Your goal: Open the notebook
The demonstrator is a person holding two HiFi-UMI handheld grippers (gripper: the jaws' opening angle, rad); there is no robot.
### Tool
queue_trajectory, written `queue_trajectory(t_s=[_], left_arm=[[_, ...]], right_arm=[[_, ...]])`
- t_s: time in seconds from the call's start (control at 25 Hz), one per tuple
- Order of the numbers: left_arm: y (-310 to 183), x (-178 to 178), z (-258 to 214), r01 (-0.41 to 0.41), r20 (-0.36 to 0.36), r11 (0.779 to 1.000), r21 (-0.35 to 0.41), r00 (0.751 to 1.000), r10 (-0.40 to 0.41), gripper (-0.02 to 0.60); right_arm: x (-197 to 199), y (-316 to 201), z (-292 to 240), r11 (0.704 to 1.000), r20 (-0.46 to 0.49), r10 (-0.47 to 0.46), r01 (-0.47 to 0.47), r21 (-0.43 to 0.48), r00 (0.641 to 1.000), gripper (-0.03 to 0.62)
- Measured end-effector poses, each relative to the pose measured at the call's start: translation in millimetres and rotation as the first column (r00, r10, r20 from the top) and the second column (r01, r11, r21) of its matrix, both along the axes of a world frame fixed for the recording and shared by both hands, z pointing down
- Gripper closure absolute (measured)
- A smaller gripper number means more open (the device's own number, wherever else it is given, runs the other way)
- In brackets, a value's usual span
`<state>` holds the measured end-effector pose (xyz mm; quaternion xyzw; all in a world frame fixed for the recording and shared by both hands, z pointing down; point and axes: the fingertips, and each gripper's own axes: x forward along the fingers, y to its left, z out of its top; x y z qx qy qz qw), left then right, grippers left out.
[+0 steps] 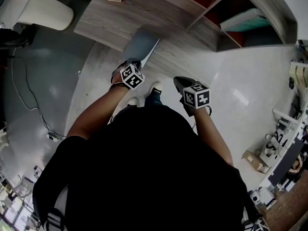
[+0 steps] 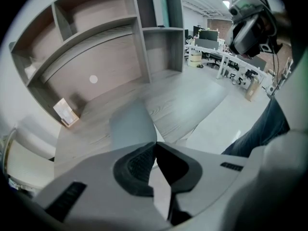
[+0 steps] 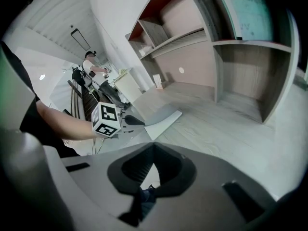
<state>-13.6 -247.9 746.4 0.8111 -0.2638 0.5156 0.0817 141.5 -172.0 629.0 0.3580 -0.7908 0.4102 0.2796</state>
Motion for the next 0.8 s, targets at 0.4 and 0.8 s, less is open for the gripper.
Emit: queue_trajectory(t_s=[0.4,0.8], left_arm=[[-9,-22,-29,0.046,-0.034,0.998,0.034,0.998,-0.045,0.565],[-26,-58,-47,0.108,-0.048,0.991,0.075,0.993,-0.105,0.565]], right_arm=[[-8,11,-8,1.000,-0.013,0.001,-0.001,0.016,1.000,0.594],[-17,16,-21,0.999,-0.020,0.017,-0.016,0.050,1.000,0.594]])
